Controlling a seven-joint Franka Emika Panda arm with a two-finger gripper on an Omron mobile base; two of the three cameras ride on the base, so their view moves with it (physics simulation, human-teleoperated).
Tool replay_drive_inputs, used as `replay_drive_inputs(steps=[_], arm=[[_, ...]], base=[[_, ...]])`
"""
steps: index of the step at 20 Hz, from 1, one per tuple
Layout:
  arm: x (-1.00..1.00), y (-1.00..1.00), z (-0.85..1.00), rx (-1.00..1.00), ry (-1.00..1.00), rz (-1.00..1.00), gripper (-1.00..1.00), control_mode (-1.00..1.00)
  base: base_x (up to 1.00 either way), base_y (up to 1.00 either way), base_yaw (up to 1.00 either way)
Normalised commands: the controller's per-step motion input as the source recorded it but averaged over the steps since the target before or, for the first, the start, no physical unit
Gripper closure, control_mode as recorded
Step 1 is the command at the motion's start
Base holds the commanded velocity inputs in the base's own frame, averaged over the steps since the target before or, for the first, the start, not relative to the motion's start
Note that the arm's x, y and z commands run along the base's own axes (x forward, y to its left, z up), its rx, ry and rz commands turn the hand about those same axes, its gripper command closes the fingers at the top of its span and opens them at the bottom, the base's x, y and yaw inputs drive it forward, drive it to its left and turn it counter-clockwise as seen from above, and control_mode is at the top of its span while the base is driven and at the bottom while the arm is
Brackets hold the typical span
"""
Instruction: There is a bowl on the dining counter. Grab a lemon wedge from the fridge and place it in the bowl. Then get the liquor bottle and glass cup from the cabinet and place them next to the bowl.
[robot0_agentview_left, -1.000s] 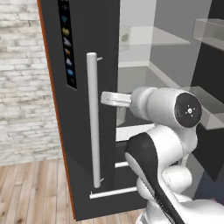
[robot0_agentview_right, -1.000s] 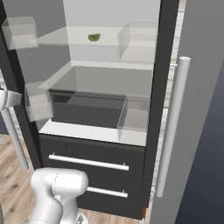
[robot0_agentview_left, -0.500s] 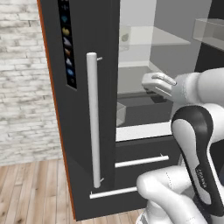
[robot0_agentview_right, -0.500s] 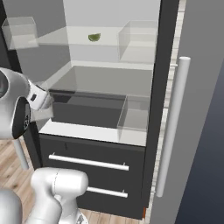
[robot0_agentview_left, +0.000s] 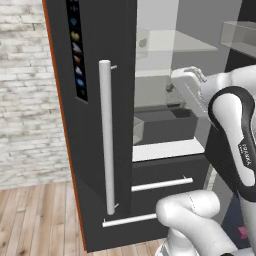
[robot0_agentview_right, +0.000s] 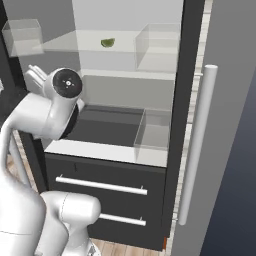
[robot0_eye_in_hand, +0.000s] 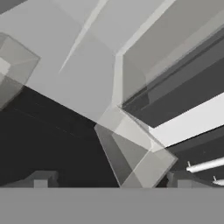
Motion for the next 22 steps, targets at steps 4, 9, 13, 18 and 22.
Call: replay_drive_inputs(steps=[4, 9, 13, 18, 22], arm=[[0.39, 0.36, -0.23, 0.3, 0.05, 0.16, -1.0, -1.0], [0.33, 0.5, -0.21, 0.25, 0.04, 0.13, -1.0, -1.0], [0.14, 0.77, -0.11, 0.16, 0.02, 0.1, -1.0, -1.0], [0.02, 0.88, -0.01, 0.02, 0.09, 0.12, -1.0, -1.0], [-0.15, 0.83, 0.0, 0.0, 0.05, 0.16, -1.0, -1.0]], base=[[0.0, 0.0, 0.0], [0.0, 0.0, 0.0], [0.0, 0.0, 0.0], [0.0, 0.0, 0.0], [0.0, 0.0, 0.0]])
